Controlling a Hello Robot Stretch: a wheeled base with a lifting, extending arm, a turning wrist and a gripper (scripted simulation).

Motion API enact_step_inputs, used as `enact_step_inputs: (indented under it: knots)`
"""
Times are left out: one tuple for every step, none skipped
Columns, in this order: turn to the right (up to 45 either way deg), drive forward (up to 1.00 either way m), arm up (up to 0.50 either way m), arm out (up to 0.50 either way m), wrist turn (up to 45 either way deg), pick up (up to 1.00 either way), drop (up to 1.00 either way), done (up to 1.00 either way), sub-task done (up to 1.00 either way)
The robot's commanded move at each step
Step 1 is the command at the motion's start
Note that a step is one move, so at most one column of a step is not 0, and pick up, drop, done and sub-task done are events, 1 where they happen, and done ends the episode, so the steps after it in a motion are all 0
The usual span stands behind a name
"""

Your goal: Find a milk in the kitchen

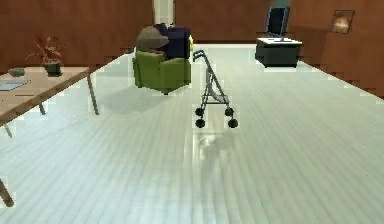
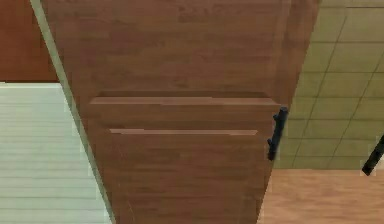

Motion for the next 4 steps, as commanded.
enact_step_inputs:
  knots:
    - [0.0,0.75,0.00,0.00,0.0,0.00,0.00,0.00,0.00]
    - [39.0,0.00,0.00,0.00,0.0,0.00,0.00,0.00,0.00]
    - [0.0,1.00,0.00,0.00,0.0,0.00,0.00,0.00,0.00]
    - [3.0,0.00,0.00,0.00,0.0,0.00,0.00,0.00,0.00]
